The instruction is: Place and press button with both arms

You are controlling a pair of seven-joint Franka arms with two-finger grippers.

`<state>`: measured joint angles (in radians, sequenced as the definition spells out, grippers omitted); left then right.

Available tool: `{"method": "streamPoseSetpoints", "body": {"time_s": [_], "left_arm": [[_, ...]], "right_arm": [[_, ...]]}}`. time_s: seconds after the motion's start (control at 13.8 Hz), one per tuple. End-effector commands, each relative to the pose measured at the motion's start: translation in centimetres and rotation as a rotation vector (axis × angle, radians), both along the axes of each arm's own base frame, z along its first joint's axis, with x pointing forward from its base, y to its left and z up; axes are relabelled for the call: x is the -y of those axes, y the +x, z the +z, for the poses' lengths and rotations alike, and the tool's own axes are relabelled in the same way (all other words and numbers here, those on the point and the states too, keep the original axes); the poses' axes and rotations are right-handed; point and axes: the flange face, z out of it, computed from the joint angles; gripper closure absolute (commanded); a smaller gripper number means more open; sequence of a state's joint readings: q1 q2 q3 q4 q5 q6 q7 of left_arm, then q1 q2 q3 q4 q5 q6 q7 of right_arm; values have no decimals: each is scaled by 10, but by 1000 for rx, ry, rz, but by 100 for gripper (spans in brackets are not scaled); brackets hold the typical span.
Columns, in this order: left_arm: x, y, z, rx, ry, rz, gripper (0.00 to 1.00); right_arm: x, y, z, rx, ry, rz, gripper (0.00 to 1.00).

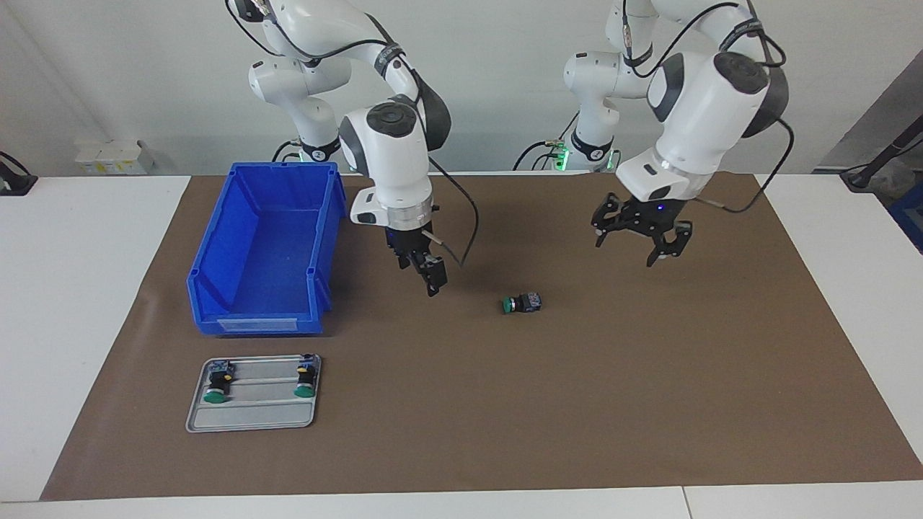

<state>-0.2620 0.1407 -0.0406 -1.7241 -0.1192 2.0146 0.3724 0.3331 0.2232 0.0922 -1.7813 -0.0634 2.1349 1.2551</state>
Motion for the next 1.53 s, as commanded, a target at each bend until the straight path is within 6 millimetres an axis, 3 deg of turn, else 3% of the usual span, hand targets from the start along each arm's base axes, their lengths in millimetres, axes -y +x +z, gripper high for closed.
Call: {"method": "streamPoseSetpoints", "body": {"time_s": [0.0,0.15,0.36,0.44,0.65,0.8,1.09,1.45], "left_arm": [[24,1,-24,80,34,-226,0],[34,-8,-42,117,54,-391,0],[46,-20,-67,124,77,-557,0],[47,-21,-76,113,82,-593,0],[90,-33,-117,67,84,-671,0],[104,-39,-138,33,87,-687,0],[121,-38,-178,29,90,-685,0],[123,-41,-190,10,94,-693,1]], "right_arm": [[68,-1,23,-23,-43,201,0],[109,-3,45,-39,-76,348,0],[151,-13,83,-41,-109,519,0],[163,-16,93,-47,-118,561,0],[192,-24,131,-62,-122,693,0],[204,-24,151,-93,-118,727,0],[232,-23,156,-105,-120,786,0],[226,-26,155,-108,-122,806,0]]}}
